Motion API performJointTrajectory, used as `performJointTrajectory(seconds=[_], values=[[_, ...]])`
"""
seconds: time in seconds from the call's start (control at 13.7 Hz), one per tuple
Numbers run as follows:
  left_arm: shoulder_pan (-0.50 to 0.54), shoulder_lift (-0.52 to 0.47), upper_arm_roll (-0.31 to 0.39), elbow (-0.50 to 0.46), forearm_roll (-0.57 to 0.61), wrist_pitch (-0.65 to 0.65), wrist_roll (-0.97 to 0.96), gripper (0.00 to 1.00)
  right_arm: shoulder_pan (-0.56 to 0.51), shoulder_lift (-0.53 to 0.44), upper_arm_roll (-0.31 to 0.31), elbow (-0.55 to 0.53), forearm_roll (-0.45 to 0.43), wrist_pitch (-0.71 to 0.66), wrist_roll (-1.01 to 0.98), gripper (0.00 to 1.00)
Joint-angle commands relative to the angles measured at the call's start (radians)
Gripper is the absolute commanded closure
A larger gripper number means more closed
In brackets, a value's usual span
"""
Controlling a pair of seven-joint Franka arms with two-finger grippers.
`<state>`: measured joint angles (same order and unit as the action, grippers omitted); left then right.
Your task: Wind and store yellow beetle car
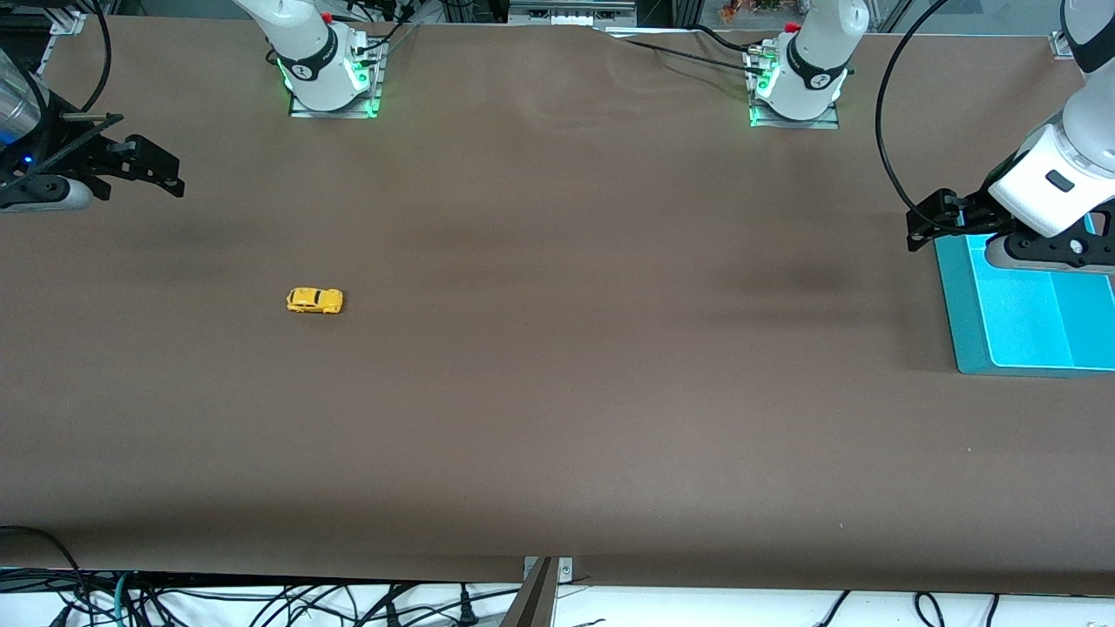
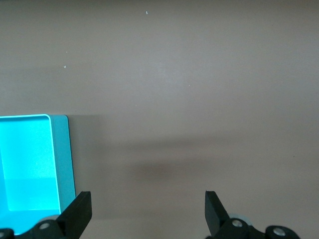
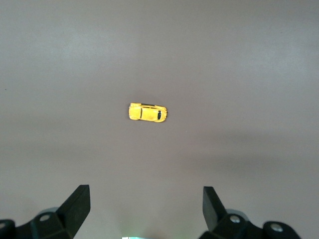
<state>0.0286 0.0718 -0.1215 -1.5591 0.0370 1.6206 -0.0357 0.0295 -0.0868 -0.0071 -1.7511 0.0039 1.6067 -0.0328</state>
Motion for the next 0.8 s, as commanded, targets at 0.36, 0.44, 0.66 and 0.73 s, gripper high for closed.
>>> performJointTrajectory(seconds=[0.36, 0.44, 0.66, 0.73], values=[[0.004, -0.003, -0.003, 0.017, -0.035, -0.024, 0.007, 0.0, -0.003, 0.001, -0.001, 0.002, -0.002, 0.027, 0.017, 0.0], [0.004, -0.004, -0.003, 0.017, -0.035, -0.024, 0.007, 0.0, -0.003, 0.001, -0.001, 0.004, -0.002, 0.027, 0.017, 0.0], [-0.001, -0.004, -0.006, 0.017, -0.035, -0.024, -0.006, 0.0, -0.003, 0.001, -0.001, 0.004, -0.002, 0.027, 0.017, 0.0], [-0.001, -0.004, -0.009, 0.017, -0.035, -0.024, -0.007, 0.0, -0.003, 0.001, -0.001, 0.004, -0.002, 0.025, 0.017, 0.0]])
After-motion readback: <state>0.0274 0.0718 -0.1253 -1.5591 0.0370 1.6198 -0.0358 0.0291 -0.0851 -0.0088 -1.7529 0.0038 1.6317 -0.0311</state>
